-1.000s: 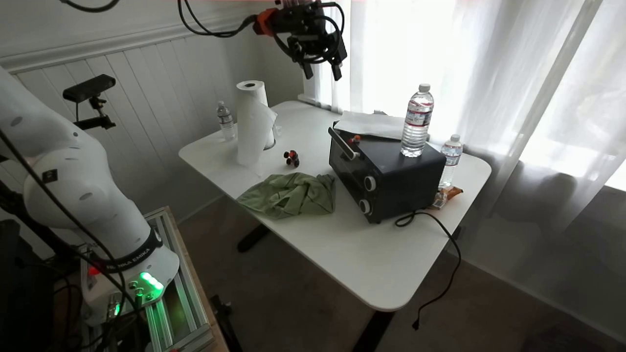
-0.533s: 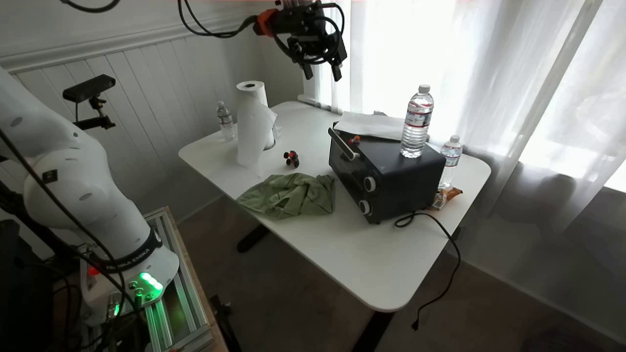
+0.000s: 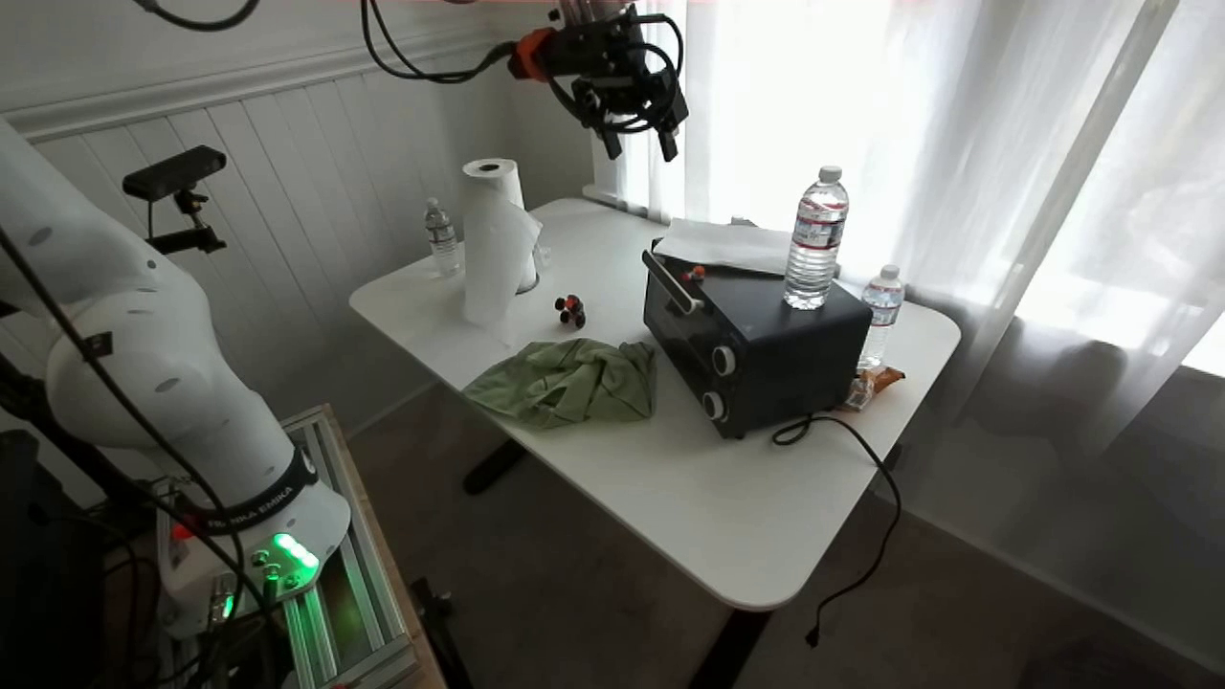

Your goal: Use the paper towel to wipe the microwave

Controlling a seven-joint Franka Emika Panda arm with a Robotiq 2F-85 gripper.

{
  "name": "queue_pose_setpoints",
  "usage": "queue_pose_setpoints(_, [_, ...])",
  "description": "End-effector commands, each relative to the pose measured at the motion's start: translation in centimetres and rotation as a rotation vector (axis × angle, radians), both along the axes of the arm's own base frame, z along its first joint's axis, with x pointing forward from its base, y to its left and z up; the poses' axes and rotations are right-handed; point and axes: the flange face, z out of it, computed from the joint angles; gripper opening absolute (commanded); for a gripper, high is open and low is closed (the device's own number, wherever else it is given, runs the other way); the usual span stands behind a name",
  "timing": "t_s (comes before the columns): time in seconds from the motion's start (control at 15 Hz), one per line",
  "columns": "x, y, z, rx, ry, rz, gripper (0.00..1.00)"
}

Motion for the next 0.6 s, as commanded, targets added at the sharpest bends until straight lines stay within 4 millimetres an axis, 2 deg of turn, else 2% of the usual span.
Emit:
queue_pose_setpoints(0.0, [2.6,0.6,-1.1,-0.02,-0.01,0.013,1.0])
queue_pose_setpoints(0.53, [6.4,0.4,-4.1,-0.019,0.015,0.021,1.0])
